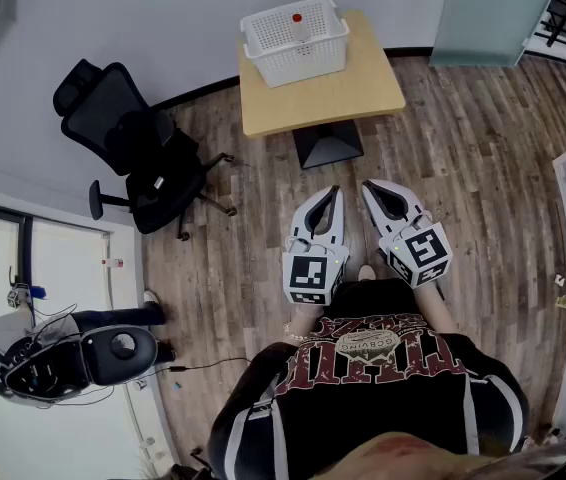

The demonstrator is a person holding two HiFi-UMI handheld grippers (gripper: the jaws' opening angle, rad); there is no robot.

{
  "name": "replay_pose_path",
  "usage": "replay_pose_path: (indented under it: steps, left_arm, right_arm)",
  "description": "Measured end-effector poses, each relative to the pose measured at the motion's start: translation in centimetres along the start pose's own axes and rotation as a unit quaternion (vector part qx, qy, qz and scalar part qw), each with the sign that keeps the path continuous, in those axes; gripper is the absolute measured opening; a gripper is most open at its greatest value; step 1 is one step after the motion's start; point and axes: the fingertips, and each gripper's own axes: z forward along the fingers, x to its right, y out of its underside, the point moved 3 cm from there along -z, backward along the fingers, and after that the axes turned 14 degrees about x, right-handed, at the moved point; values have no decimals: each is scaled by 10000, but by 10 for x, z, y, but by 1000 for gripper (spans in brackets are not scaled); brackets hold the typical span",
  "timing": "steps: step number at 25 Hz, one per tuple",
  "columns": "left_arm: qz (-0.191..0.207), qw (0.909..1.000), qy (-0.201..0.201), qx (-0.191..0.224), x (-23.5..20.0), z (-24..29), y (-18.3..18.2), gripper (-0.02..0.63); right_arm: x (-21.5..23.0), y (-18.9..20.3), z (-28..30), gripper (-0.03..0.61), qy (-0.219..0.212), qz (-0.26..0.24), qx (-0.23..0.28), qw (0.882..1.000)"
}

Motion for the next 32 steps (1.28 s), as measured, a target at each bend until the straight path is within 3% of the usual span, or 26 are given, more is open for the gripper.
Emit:
replay_pose_path:
  steps: [6, 20, 32]
  left_arm:
    - [-82, 9999, 56, -65, 9, 3, 15, 26]
    - [-239, 9991, -314, -122, -4, 22, 25, 26]
    - [-366, 9992, -164, -59, -52, 71, 27, 26]
  right_arm:
    - [12, 0, -5, 17, 15, -25, 26, 10000]
    - [33, 2, 21, 17, -253, -59, 15, 9997]
    - [62, 3, 80, 17, -129, -105, 80, 9998]
